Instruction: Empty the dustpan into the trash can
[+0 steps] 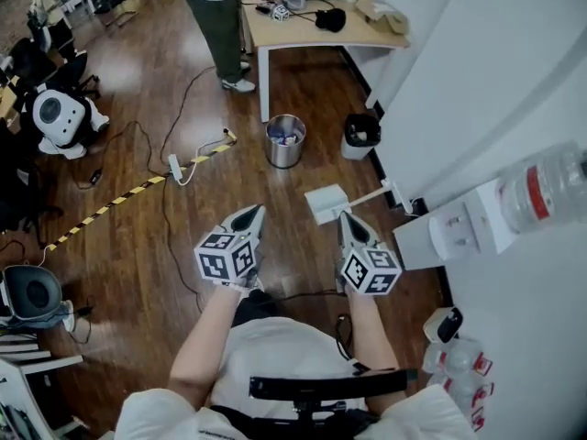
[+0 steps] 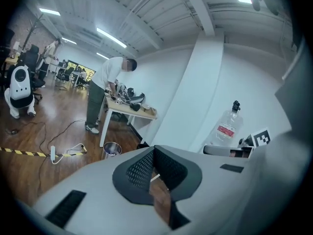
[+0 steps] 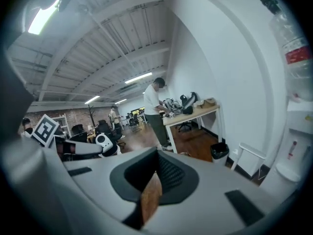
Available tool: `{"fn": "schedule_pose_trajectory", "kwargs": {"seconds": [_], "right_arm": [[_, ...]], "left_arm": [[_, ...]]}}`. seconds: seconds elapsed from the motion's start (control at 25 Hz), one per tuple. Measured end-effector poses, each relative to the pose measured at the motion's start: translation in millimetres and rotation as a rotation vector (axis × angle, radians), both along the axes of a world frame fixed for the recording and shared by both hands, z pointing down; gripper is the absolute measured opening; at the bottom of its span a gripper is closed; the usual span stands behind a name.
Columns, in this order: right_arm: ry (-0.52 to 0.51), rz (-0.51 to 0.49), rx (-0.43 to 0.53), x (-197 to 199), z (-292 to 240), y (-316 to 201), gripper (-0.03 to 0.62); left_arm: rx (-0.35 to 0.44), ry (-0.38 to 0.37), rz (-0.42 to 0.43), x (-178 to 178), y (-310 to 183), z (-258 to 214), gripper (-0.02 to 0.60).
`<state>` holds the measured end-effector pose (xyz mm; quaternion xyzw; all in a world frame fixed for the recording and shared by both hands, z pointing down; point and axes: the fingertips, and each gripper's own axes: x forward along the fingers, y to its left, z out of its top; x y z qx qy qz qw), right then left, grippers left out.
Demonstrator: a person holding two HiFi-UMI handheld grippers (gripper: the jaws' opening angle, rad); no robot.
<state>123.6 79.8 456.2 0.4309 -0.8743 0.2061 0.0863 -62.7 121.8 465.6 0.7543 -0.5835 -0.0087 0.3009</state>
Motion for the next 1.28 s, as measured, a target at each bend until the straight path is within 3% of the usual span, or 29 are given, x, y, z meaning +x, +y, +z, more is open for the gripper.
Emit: {"fn": "schedule_pose_trajectory", "kwargs": {"seconds": [0.28, 0.6, 0.84, 1.28], "right_arm": [[-0.029, -0.054, -0.034, 68.4, -1.2, 98.4, 0.000], [-0.061, -0.110, -0.094, 105.3, 1.6, 159.5, 0.000], [-0.007, -0.109, -0.076, 90.2, 1.6, 176.3, 0.000], [0.085, -0.083, -0.038, 34.4, -15.7, 178.4, 0.000]], "left_arm": [[-0.021, -0.045, 0.007, 83.3, 94.8, -7.0, -0.003], [-0.065, -0.066, 0.004, 126.4, 155.8, -3.4, -0.003], [-0.064, -0.054, 0.012, 119.6, 171.6, -1.2, -0.003], [0.001, -0.013, 0.039, 64.5, 161.2, -27.6, -0.003]]}}
